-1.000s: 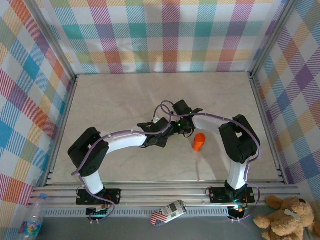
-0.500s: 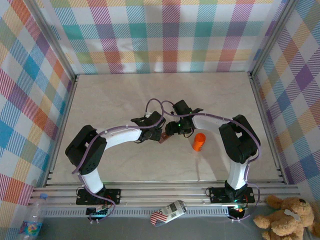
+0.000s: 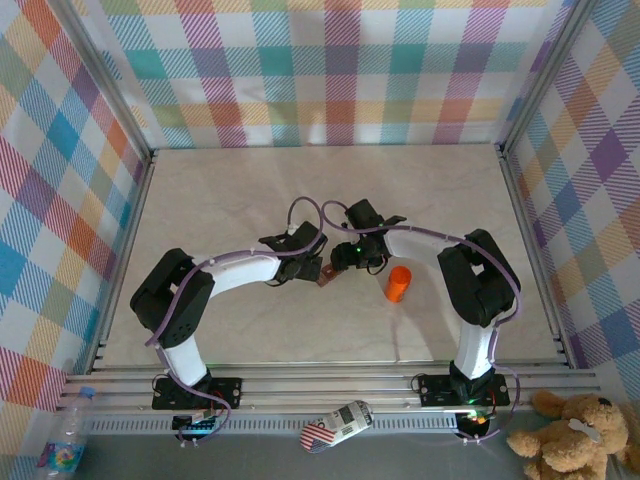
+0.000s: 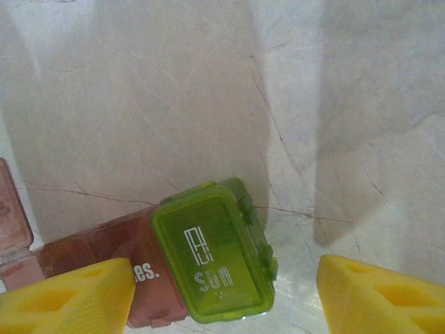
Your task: Sort the pills into containers
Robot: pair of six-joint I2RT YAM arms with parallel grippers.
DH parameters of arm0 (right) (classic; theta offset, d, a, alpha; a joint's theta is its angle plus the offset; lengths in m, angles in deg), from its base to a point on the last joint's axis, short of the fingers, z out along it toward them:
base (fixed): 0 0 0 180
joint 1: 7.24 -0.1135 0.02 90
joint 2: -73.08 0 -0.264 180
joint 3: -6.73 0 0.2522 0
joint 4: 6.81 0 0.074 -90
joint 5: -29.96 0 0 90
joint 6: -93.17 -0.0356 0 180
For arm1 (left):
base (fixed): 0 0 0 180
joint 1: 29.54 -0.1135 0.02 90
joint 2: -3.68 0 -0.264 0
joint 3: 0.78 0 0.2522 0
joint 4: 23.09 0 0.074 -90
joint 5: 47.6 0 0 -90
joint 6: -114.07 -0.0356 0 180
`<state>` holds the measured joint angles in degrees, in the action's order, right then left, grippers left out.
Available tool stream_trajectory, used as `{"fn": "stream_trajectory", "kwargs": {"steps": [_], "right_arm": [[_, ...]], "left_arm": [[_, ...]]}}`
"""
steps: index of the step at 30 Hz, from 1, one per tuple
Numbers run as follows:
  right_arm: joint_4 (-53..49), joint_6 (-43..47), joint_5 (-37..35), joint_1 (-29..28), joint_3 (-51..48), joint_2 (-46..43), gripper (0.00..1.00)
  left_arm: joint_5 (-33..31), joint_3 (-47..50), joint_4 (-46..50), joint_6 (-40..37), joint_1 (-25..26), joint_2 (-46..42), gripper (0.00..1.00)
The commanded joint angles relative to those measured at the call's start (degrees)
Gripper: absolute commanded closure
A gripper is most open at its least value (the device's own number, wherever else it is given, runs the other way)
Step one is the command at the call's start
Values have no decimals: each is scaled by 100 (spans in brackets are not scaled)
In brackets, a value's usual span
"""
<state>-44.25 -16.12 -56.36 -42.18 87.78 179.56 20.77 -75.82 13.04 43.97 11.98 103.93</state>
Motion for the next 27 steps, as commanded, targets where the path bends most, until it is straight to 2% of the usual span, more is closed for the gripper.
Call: {"fn": "stream_trajectory", "kwargs": {"steps": [1,6,10,18,27], "right_arm": [[-386,-82,-73,-40,329,141,30],[-802,60,-321,-17,823,-167,28],[-1002,94,-270,-21,839,-520,28],[-720,-208,194,-342,-154,-1066,29],[-69,-852,385,-871,-624,-847,29]], "left_arm": [[88,-426,28,-126,-133,-11,3],[102,-658,173,-155,-274,-359,2],[156,-419,150,10,-378,-991,0],[371,595,-77,601,-535,-2489,0],[-286,1717,-354,1261,-548,-3665,0]]}}
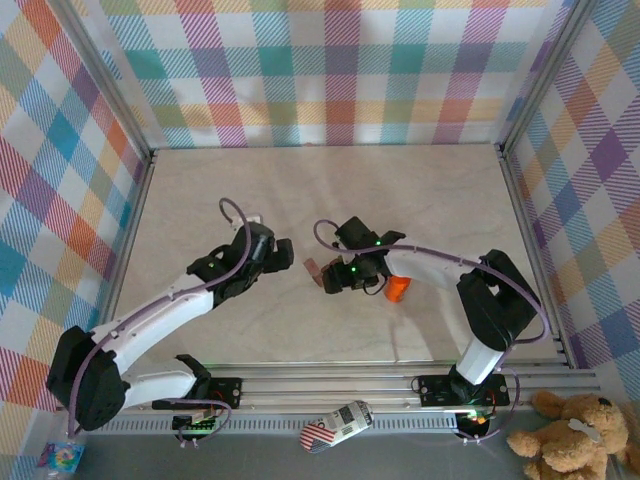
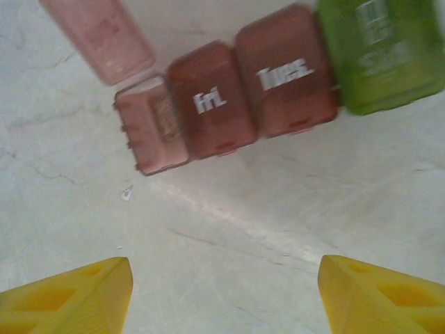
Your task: Sort the pills into containers
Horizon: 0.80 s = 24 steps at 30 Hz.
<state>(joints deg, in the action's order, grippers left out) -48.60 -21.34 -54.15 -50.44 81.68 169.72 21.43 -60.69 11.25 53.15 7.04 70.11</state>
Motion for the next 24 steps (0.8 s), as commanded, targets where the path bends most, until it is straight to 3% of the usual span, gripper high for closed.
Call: {"fn": "stream_trajectory", "kwargs": {"steps": [1,10,24], "right_arm": [[416,-374,183,-72,11,194,29],[548,-492,246,-159,357,622,29],[625,-616,399,-174,956,1235,30]], "left_arm": [[-432,302,-193,421,-54,-368,0],[-788,737,-324,580,-54,-801,0],[-810,915,-274,713,-54,-957,0]]}}
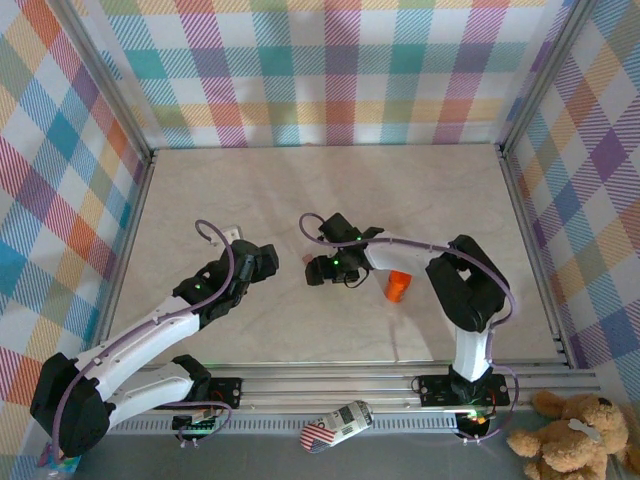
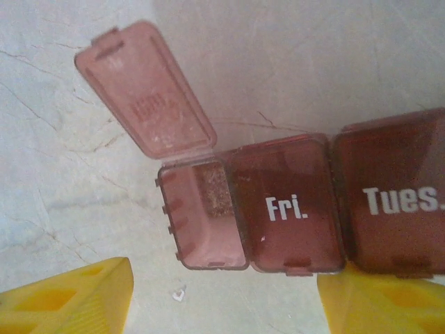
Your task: Sort the pills into containers
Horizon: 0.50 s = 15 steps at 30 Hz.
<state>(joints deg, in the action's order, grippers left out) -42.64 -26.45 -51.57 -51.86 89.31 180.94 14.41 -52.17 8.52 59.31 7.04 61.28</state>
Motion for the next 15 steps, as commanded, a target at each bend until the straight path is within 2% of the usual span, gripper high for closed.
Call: {"fn": "stream_trajectory", "kwargs": {"steps": [1,15], "right_arm": [[34,-122,154,-29,230,141,30],[-41,-210,249,-46,801,485,30]], "left_arm": [[-96,62,2,90,-54,-74,0],[100,62,-45,130,-54,75,0]]}}
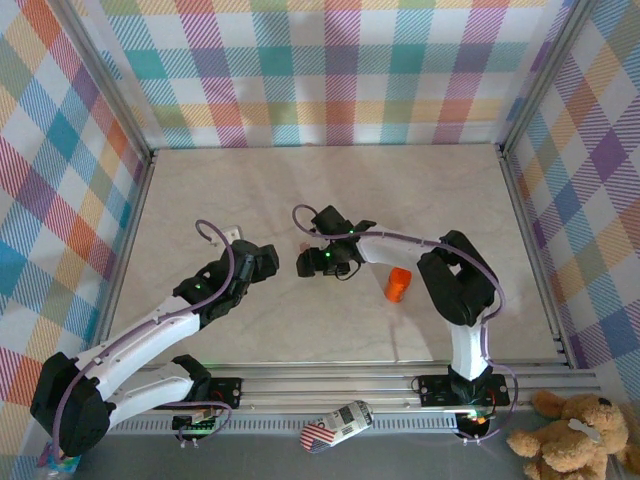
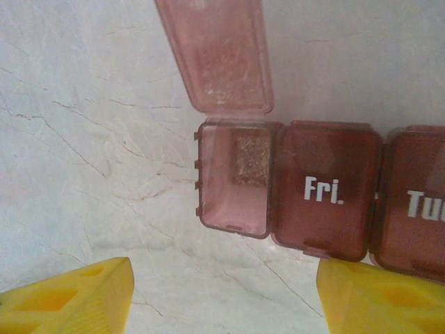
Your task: Sort the pills into containers
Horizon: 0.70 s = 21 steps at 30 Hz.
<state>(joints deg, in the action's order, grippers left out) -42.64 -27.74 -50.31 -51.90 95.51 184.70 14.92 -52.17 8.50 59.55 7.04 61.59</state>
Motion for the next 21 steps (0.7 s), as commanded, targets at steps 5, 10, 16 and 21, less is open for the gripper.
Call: {"fn": "stream_trajectory", "kwargs": {"steps": [5,10,16,21], "right_arm": [[-69,-59,160,-42,345,218,30],[-157,18,247,-42,339,106,30],[-312,179,41,-43,-28,-846,30],[-876,498,-551,11,-255,-1721,29]], "left_arm": [[94,45,-23,115,-54,105,0],[107,44,-7,111,-54,90,0],[247,25,48,55,-54,94,0],[495,-76,150,0,-54,200,0]]}}
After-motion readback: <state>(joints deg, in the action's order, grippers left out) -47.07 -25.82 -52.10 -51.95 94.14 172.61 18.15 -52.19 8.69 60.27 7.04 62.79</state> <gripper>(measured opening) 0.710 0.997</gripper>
